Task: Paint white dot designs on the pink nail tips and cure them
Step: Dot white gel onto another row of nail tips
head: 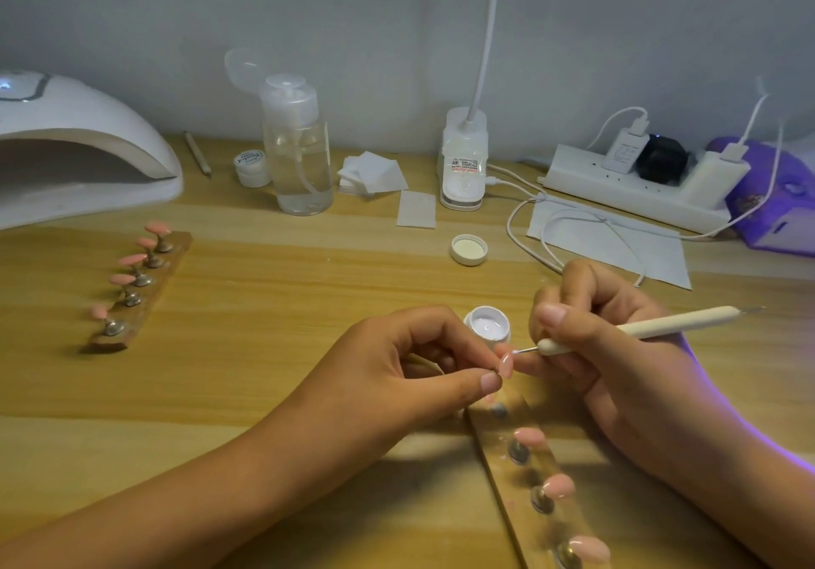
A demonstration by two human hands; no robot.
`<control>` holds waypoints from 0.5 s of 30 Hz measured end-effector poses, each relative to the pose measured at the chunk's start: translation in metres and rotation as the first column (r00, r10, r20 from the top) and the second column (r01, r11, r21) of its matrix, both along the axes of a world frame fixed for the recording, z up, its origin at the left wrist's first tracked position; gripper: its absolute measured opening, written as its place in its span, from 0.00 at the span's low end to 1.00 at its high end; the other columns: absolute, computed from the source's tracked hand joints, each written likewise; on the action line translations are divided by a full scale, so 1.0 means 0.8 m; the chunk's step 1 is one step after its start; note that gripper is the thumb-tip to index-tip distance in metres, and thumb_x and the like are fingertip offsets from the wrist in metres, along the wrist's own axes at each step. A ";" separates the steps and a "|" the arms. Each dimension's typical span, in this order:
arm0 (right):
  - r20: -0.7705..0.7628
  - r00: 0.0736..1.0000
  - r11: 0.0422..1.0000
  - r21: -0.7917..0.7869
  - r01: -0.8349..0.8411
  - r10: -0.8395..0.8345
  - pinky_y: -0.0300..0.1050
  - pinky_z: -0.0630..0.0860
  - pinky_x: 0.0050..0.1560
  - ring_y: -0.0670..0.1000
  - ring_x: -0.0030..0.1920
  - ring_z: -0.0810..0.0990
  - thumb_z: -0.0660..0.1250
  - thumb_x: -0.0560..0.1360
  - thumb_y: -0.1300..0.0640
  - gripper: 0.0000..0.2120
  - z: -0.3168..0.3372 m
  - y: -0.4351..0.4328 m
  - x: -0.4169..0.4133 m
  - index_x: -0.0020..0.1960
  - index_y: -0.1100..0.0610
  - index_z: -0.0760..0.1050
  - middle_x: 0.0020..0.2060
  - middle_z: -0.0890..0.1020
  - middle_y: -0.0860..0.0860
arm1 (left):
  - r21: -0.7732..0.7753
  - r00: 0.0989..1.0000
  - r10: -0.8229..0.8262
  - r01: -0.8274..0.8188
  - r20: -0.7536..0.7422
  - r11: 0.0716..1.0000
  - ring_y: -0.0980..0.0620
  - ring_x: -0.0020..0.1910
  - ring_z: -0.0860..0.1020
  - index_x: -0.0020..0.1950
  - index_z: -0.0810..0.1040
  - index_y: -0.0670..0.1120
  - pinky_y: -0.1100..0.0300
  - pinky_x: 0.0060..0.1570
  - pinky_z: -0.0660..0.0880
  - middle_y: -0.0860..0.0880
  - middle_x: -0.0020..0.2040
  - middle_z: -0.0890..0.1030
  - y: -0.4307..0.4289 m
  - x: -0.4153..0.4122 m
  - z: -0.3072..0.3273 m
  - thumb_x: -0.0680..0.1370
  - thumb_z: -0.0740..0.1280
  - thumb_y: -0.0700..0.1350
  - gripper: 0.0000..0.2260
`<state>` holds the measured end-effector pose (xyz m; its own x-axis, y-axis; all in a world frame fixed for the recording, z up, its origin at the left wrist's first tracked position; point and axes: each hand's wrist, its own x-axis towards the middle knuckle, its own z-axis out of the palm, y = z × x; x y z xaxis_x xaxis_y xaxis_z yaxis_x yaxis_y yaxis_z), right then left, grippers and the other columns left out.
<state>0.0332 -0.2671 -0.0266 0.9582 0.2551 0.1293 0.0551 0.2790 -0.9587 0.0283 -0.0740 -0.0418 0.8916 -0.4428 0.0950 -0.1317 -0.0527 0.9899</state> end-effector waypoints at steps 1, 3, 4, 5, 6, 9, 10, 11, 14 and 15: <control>-0.005 1.000 1.000 -0.006 0.001 -0.001 0.39 0.79 0.35 0.43 0.28 0.72 0.71 0.65 0.58 0.11 0.000 0.000 0.000 0.29 0.53 0.71 0.26 0.71 0.50 | 0.002 1.000 0.003 -0.003 0.001 1.000 0.59 0.38 0.78 0.42 0.83 0.50 0.67 0.40 0.75 0.51 0.40 0.84 0.000 0.000 0.000 0.70 0.74 0.45 0.03; -0.008 1.000 1.000 -0.012 0.003 -0.003 0.39 0.79 0.34 0.43 0.28 0.72 0.72 0.65 0.58 0.11 0.000 0.000 0.001 0.29 0.53 0.71 0.26 0.71 0.51 | -0.003 1.000 0.003 -0.003 0.001 1.000 0.60 0.38 0.78 0.42 0.83 0.49 0.69 0.39 0.74 0.52 0.39 0.84 0.000 0.000 0.000 0.70 0.74 0.45 0.03; -0.011 1.000 1.000 -0.012 0.003 -0.003 0.39 0.79 0.34 0.44 0.28 0.72 0.72 0.65 0.57 0.10 0.000 0.000 0.001 0.29 0.53 0.71 0.27 0.71 0.51 | -0.007 1.000 -0.002 0.002 0.003 1.000 0.60 0.38 0.78 0.42 0.83 0.49 0.69 0.39 0.74 0.54 0.39 0.84 0.000 -0.001 0.000 0.70 0.74 0.44 0.03; -0.015 1.000 1.000 -0.010 0.002 -0.002 0.39 0.79 0.33 0.44 0.28 0.72 0.72 0.65 0.57 0.10 0.000 0.000 0.001 0.29 0.53 0.71 0.27 0.71 0.51 | -0.008 1.000 -0.006 0.006 0.007 1.000 0.61 0.38 0.78 0.42 0.83 0.49 0.70 0.39 0.74 0.55 0.39 0.84 0.000 -0.001 0.000 0.70 0.74 0.44 0.03; -0.018 1.000 1.000 -0.010 0.002 -0.002 0.39 0.79 0.33 0.45 0.29 0.72 0.72 0.64 0.57 0.10 0.000 0.000 0.000 0.29 0.53 0.71 0.27 0.71 0.51 | -0.004 1.000 -0.006 0.006 0.009 1.000 0.61 0.38 0.77 0.42 0.83 0.49 0.70 0.39 0.74 0.54 0.39 0.84 0.000 -0.001 0.000 0.70 0.74 0.44 0.03; -0.022 1.000 1.000 -0.015 0.003 -0.004 0.38 0.78 0.33 0.45 0.28 0.72 0.72 0.64 0.57 0.10 0.000 0.000 0.001 0.29 0.54 0.71 0.27 0.71 0.52 | 0.002 1.000 -0.002 0.002 0.013 1.000 0.59 0.38 0.77 0.42 0.83 0.49 0.69 0.39 0.74 0.51 0.40 0.84 0.000 -0.001 0.001 0.70 0.74 0.45 0.03; -0.023 1.000 1.000 -0.015 0.003 -0.003 0.38 0.78 0.33 0.45 0.28 0.73 0.72 0.64 0.57 0.10 0.000 0.001 0.001 0.29 0.54 0.71 0.27 0.71 0.52 | 0.003 1.000 -0.002 0.002 0.015 1.000 0.59 0.38 0.77 0.42 0.83 0.49 0.69 0.40 0.74 0.51 0.40 0.84 0.000 -0.001 0.001 0.70 0.74 0.45 0.03; -0.023 1.000 1.000 -0.015 0.001 -0.002 0.38 0.78 0.33 0.45 0.28 0.73 0.72 0.64 0.57 0.10 0.000 0.001 0.001 0.29 0.54 0.71 0.27 0.71 0.52 | 0.005 1.000 -0.002 0.002 0.016 1.000 0.59 0.38 0.78 0.42 0.83 0.49 0.69 0.40 0.74 0.51 0.40 0.84 0.000 -0.001 0.001 0.70 0.74 0.45 0.03; -0.018 1.000 0.999 -0.032 -0.002 0.001 0.37 0.78 0.32 0.45 0.29 0.73 0.72 0.64 0.57 0.10 -0.001 0.000 0.001 0.30 0.54 0.71 0.27 0.71 0.54 | 0.006 1.000 -0.001 0.001 0.013 1.000 0.59 0.37 0.77 0.41 0.83 0.49 0.69 0.39 0.73 0.50 0.40 0.84 0.000 -0.001 0.001 0.70 0.74 0.45 0.03; -0.016 1.000 0.999 -0.035 -0.004 0.003 0.37 0.78 0.32 0.45 0.30 0.73 0.72 0.64 0.57 0.10 -0.001 0.000 0.001 0.30 0.54 0.71 0.27 0.71 0.54 | 0.005 1.000 0.001 -0.001 0.011 1.000 0.59 0.37 0.77 0.41 0.83 0.49 0.70 0.38 0.73 0.50 0.39 0.84 0.000 -0.001 0.001 0.70 0.74 0.45 0.02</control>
